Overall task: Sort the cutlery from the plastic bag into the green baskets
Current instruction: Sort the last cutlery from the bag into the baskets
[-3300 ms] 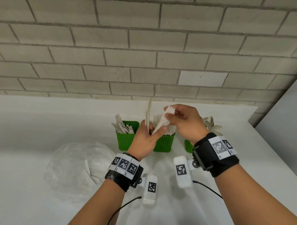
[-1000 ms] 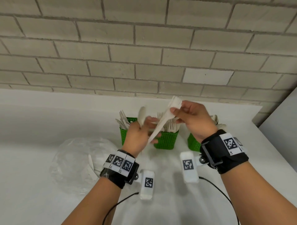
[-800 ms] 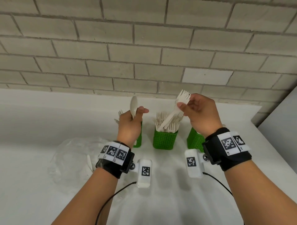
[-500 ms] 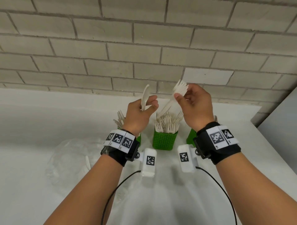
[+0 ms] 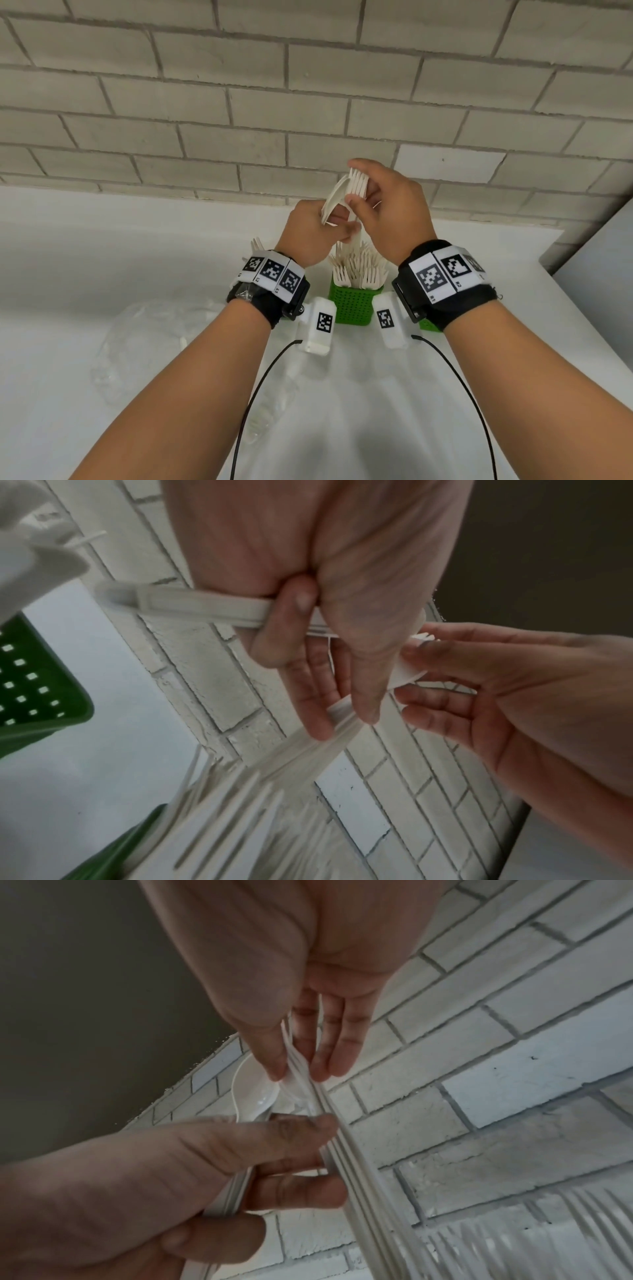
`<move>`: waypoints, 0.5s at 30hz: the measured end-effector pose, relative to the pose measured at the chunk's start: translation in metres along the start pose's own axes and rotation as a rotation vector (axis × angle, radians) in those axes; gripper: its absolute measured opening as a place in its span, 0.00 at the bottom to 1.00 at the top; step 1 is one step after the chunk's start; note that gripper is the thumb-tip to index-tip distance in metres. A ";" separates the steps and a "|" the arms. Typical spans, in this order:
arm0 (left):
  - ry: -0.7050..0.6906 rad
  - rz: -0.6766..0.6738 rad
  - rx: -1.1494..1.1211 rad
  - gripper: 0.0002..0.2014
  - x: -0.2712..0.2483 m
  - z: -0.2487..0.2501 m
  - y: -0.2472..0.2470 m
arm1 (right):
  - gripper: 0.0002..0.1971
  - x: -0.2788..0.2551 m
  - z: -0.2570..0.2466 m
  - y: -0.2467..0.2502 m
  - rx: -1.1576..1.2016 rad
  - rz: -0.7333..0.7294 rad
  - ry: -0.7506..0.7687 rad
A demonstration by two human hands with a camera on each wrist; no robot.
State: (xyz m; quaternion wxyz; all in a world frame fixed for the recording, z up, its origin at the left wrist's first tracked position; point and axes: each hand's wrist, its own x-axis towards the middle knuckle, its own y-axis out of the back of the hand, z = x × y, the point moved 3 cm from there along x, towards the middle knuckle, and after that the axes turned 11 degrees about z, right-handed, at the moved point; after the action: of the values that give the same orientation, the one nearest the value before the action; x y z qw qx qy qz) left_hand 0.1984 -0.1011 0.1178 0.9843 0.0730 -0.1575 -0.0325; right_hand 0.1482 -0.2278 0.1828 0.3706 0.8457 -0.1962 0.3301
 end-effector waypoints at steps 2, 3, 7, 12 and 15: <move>-0.015 -0.007 0.059 0.08 0.001 -0.004 -0.002 | 0.19 -0.001 0.004 -0.001 -0.008 -0.016 -0.030; -0.006 -0.021 0.091 0.08 -0.001 -0.008 -0.005 | 0.17 -0.002 0.008 -0.003 -0.016 -0.041 -0.064; 0.105 -0.066 0.050 0.07 -0.007 -0.023 -0.010 | 0.15 -0.008 0.018 -0.007 -0.020 -0.147 -0.169; 0.066 -0.041 -0.002 0.08 -0.004 -0.011 -0.004 | 0.17 -0.008 0.017 -0.006 -0.051 -0.202 -0.172; 0.054 0.011 -0.075 0.09 -0.006 -0.008 -0.001 | 0.19 -0.013 0.022 -0.004 -0.092 -0.237 -0.174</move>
State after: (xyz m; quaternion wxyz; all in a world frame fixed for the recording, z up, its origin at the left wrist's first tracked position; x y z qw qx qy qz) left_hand 0.1951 -0.1004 0.1084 0.9904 0.0361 -0.1300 -0.0308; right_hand 0.1499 -0.2406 0.1606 0.4271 0.8704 -0.1413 0.2002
